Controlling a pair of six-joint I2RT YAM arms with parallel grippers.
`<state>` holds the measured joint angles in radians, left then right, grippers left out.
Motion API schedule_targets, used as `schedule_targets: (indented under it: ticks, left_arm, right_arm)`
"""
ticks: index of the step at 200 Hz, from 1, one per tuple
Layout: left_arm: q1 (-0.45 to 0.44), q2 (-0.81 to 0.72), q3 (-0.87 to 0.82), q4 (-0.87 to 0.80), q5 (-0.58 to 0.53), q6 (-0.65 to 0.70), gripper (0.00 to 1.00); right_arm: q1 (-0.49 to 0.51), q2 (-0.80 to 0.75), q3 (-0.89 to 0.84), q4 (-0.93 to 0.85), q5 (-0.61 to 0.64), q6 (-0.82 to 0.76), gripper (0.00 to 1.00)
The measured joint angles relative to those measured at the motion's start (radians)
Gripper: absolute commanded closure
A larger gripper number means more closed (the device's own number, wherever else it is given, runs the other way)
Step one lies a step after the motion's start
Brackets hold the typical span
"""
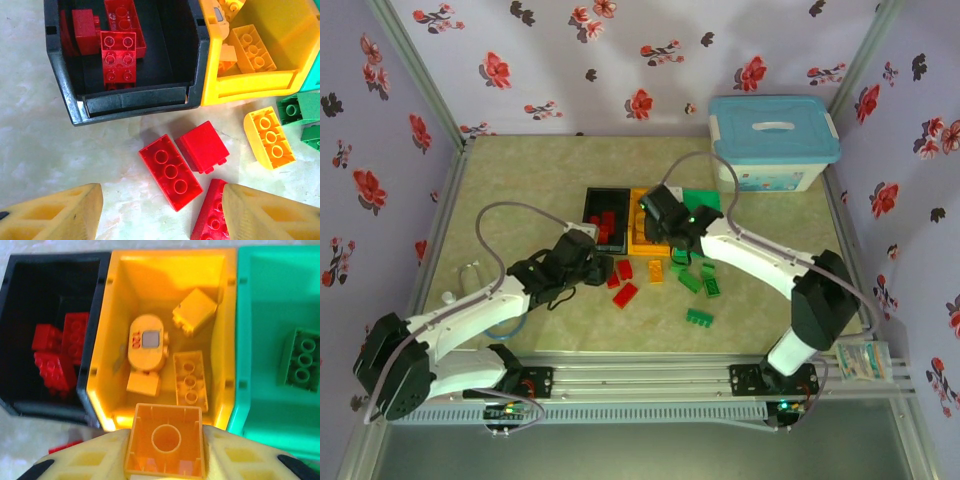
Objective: Sort the legos into containers by color
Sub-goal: Place the lego in the container, then pick up the lego from the center of the table.
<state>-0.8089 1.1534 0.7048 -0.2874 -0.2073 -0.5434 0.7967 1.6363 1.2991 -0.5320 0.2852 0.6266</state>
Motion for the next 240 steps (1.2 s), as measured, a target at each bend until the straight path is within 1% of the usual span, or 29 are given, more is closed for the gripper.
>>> schedule_targets:
  ticks: [19,46,87,104,131,139,162,201,240]
  left_arm:
    - [-0.001,-0.013,-0.023,0.0,0.002,-0.009,0.36]
    - [-0.005,-0.026,-0.047,0.0,0.002,-0.026,0.36]
    - [-0.005,-0.04,-0.056,0.0,0.002,-0.035,0.36]
    - [-0.005,-0.04,-0.056,0.0,0.002,-0.035,0.36]
    - [-0.005,-0.039,-0.056,0.0,0.002,-0.038,0.34]
    - [-0.005,-0.037,-0.056,0.002,0.002,-0.042,0.34]
    - [-0.005,-0.012,-0.056,0.014,0.009,-0.051,0.32]
    - [-0.005,0.047,-0.056,0.054,0.028,-0.057,0.31]
    - [-0.005,0.104,-0.056,0.069,0.036,-0.061,0.31]
  right_arm:
    - [-0.037,0.065,0.063,-0.011,-0.022,-0.036,0.61]
    - [-0.065,0.138,0.114,-0.035,-0.043,-0.077,0.6]
    - [-0.088,0.185,0.168,-0.072,-0.064,-0.112,0.59]
    - [-0.09,0.185,0.173,-0.072,-0.073,-0.121,0.56]
    - [-0.09,0.183,0.17,-0.072,-0.084,-0.125,0.45]
    - [-0.09,0.173,0.157,-0.066,-0.087,-0.121,0.42]
    - [-0.088,0.122,0.084,-0.063,-0.1,-0.119,0.38]
    - [-0.067,0.04,-0.049,-0.06,-0.11,-0.102,0.37]
    - [-0.02,0.028,-0.129,-0.04,-0.127,-0.072,0.37]
